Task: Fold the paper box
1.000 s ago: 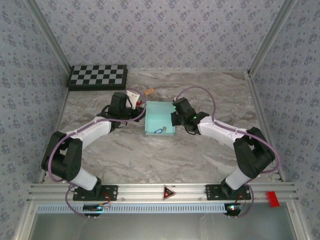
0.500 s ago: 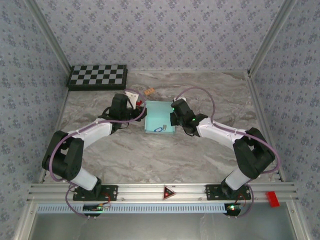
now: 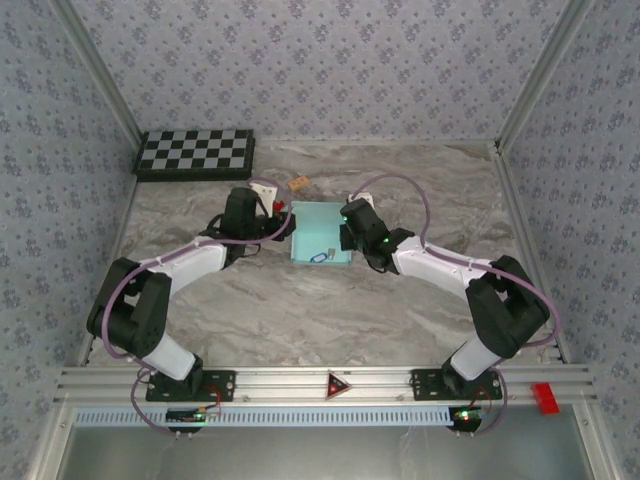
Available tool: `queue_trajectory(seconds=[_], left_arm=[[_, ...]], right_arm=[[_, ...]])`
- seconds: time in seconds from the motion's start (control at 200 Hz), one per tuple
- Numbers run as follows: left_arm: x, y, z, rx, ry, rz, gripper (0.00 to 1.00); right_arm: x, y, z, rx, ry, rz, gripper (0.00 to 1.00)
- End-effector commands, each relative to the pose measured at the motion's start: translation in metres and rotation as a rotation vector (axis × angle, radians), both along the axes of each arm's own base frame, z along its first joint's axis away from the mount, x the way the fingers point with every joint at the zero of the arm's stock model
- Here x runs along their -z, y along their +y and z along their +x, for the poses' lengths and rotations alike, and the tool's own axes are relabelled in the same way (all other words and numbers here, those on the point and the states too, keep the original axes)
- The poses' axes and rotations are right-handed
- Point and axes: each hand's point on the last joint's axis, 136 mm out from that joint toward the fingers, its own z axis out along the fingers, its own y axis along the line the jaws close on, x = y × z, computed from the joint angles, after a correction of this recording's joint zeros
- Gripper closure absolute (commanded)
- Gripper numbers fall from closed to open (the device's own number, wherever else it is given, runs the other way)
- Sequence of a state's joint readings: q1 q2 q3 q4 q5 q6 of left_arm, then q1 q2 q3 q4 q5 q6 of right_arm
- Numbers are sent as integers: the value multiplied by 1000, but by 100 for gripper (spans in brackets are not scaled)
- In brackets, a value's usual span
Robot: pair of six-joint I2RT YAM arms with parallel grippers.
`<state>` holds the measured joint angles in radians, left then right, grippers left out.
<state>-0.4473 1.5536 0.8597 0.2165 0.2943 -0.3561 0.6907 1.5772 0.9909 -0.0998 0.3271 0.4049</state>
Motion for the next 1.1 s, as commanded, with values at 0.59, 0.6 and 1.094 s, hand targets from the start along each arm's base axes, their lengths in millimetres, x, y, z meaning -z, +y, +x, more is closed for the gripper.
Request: queue_trajectory(seconds=[0.59, 0.6, 1.094], left_arm=[[9, -4, 4, -110, 59, -75, 67], [9, -4, 4, -111, 58, -75, 67], [10, -7, 3, -131, 76, -100, 79]], right_arm=[[-4, -1, 6, 88, -65, 36, 95], [-4, -1, 6, 89, -65, 35, 95], [-4, 3, 5, 96, -75, 47, 95]])
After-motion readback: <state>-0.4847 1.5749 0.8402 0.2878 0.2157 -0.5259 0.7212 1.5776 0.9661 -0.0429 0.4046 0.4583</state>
